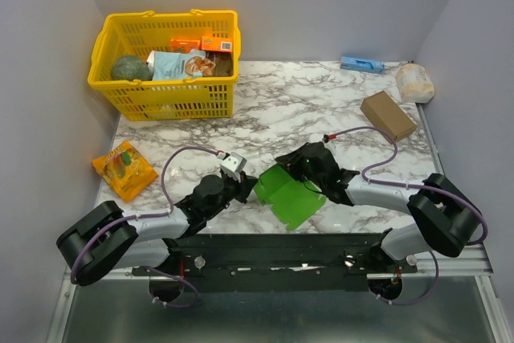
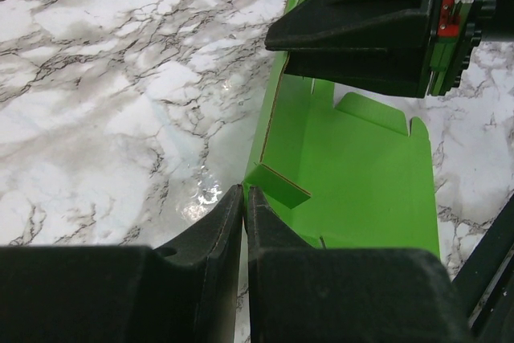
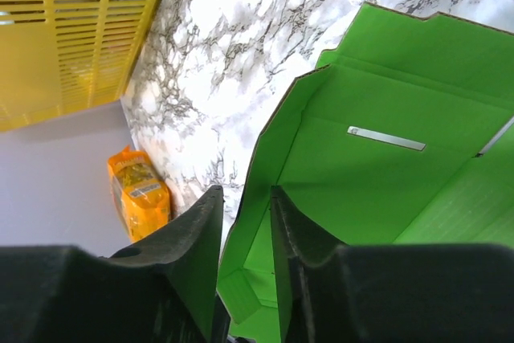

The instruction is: Fold the paper box

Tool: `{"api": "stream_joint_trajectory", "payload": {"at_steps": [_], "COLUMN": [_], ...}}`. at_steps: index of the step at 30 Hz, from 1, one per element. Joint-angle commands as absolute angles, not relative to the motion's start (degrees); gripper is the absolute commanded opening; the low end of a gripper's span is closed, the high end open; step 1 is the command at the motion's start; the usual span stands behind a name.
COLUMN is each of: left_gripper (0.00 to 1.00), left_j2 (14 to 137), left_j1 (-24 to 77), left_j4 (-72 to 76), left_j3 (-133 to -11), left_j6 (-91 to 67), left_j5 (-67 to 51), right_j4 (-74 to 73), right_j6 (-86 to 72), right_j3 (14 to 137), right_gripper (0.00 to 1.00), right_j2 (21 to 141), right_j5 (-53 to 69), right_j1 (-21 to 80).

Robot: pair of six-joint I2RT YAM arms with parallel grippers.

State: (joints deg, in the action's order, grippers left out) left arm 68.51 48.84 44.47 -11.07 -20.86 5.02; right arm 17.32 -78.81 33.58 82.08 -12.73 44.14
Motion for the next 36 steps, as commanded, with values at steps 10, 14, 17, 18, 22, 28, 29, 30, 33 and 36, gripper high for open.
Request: {"api": "stream_joint_trajectory", "payload": {"at_steps": [10, 14, 17, 18, 22, 28, 29, 30, 33, 36], "left_gripper": [0.15, 0.15, 0.15, 0.15, 0.15, 0.19, 0.25, 0.35, 0.53, 0.74], "left_j2": [66.4, 65.7, 65.5, 65.7, 66.2, 66.7, 66.3, 65.3, 63.1, 63.5], "left_j1": [51.6, 53.3, 54.8, 55.1, 56.7, 57.7, 57.7, 57.7, 57.7, 57.4], "left_j4": [42.5, 41.0, 40.3, 40.2, 39.8, 38.9, 38.2, 36.8, 32.5, 26.6], "left_j3": [-12.0, -12.7, -13.0, -13.2, -13.7, -14.6, -15.1, -15.6, -17.7, -20.8], "left_j6": [-17.0, -14.9, -13.8, -13.4, -12.4, -13.1, -14.1, -14.5, -15.2, -16.3], "left_j5": [10.2, 12.7, 14.1, 14.8, 16.2, 16.8, 16.8, 17.1, 18.4, 19.9], "right_j4": [18.8, 16.0, 15.3, 15.1, 14.2, 13.5, 13.0, 12.4, 11.4, 11.3], "right_j6": [-77.3, -75.9, -75.6, -75.5, -74.7, -73.8, -73.2, -73.0, -72.1, -71.4], "right_j3": [32.0, 33.4, 33.7, 33.8, 34.2, 34.7, 35.2, 35.3, 35.0, 34.4], "right_gripper": [0.36, 0.4, 0.42, 0.42, 0.42, 0.44, 0.45, 0.45, 0.47, 0.5], "right_j2": [81.7, 81.5, 81.3, 81.3, 81.3, 80.8, 80.7, 80.4, 79.1, 78.0], "right_j5": [-12.6, -13.4, -13.8, -13.7, -13.8, -14.1, -14.6, -14.9, -16.1, -16.5], "right_j1": [43.9, 43.9, 43.9, 43.8, 43.8, 43.8, 43.8, 43.8, 43.8, 43.8]}}
